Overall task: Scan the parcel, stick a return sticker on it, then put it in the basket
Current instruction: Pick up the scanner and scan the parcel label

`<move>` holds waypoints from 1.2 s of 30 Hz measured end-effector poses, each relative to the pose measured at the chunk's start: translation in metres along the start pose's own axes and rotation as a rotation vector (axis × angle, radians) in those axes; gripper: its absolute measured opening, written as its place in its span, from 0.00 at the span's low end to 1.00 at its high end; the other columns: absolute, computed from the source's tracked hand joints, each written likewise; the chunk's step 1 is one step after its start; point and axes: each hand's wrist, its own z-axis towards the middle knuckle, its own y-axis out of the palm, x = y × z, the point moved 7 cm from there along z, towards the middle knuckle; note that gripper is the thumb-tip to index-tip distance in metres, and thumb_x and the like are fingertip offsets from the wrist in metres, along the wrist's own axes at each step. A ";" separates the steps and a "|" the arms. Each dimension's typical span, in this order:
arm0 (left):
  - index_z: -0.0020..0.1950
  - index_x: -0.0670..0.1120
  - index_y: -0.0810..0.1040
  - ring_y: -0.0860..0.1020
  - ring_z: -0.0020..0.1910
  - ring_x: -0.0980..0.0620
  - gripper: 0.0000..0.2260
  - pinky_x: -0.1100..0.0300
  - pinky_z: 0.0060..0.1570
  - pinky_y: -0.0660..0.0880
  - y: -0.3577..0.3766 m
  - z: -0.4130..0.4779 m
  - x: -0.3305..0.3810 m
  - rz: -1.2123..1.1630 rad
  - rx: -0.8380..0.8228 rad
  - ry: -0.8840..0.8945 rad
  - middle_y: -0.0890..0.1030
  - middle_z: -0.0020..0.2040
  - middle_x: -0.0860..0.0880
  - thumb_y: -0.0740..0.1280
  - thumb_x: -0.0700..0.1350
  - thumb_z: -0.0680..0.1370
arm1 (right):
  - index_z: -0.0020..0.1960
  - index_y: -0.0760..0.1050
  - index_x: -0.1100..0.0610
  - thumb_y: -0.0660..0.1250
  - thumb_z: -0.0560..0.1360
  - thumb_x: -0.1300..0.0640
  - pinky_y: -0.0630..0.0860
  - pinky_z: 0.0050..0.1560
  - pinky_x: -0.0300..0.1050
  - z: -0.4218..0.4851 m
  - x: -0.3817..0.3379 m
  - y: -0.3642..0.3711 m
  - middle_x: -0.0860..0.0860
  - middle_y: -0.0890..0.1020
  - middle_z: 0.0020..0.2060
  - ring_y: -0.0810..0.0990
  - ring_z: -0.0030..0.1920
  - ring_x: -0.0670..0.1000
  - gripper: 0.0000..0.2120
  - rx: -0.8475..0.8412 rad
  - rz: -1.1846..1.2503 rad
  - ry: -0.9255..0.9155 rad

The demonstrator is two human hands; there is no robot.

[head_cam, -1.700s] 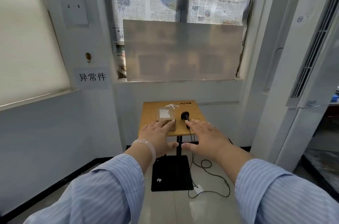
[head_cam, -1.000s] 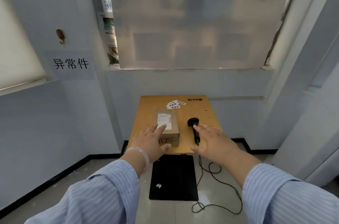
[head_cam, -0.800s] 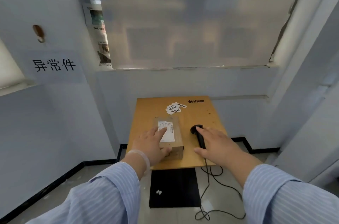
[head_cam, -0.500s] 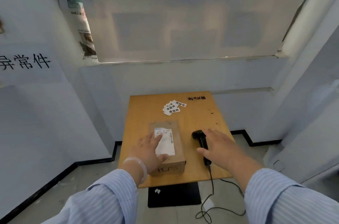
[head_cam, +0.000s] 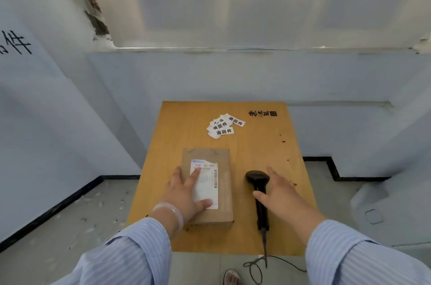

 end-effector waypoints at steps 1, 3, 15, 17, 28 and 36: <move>0.77 0.64 0.45 0.52 0.76 0.41 0.43 0.50 0.73 0.56 0.000 0.003 0.005 -0.021 0.009 0.002 0.40 0.78 0.47 0.66 0.67 0.70 | 0.78 0.43 0.45 0.67 0.74 0.42 0.63 0.73 0.53 0.005 0.000 0.002 0.51 0.60 0.76 0.60 0.75 0.55 0.43 -0.012 0.019 0.002; 0.76 0.64 0.46 0.51 0.76 0.41 0.42 0.49 0.74 0.56 0.003 0.008 0.013 -0.069 0.032 0.003 0.40 0.79 0.47 0.67 0.67 0.69 | 0.78 0.42 0.45 0.68 0.74 0.43 0.67 0.70 0.53 0.015 0.001 0.007 0.52 0.64 0.75 0.65 0.72 0.55 0.44 -0.032 0.060 0.008; 0.68 0.79 0.42 0.61 0.74 0.48 0.48 0.45 0.71 0.63 0.027 0.019 -0.013 -0.542 -0.051 0.064 0.56 0.77 0.52 0.72 0.70 0.59 | 0.76 0.43 0.40 0.63 0.79 0.51 0.74 0.49 0.46 0.030 0.004 0.037 0.54 0.76 0.63 0.78 0.50 0.54 0.36 -0.012 0.350 0.111; 0.68 0.79 0.43 0.62 0.73 0.48 0.48 0.45 0.71 0.64 0.025 0.021 -0.012 -0.558 -0.043 0.064 0.57 0.77 0.52 0.73 0.69 0.59 | 0.76 0.43 0.40 0.63 0.79 0.51 0.74 0.44 0.45 0.029 0.001 0.034 0.53 0.78 0.58 0.77 0.44 0.51 0.35 0.007 0.384 0.118; 0.75 0.68 0.49 0.62 0.72 0.45 0.48 0.46 0.71 0.63 -0.017 0.035 -0.004 -0.602 0.128 0.101 0.58 0.76 0.48 0.77 0.56 0.65 | 0.74 0.45 0.37 0.62 0.79 0.50 0.77 0.54 0.49 -0.019 -0.073 -0.027 0.45 0.72 0.58 0.77 0.56 0.51 0.33 0.323 0.527 -0.152; 0.76 0.66 0.49 0.57 0.75 0.46 0.47 0.47 0.72 0.62 -0.041 0.040 0.015 -0.584 0.215 0.150 0.52 0.79 0.50 0.77 0.54 0.67 | 0.74 0.44 0.36 0.62 0.79 0.50 0.75 0.58 0.43 -0.051 -0.127 -0.032 0.43 0.71 0.63 0.75 0.59 0.46 0.33 0.316 0.608 -0.327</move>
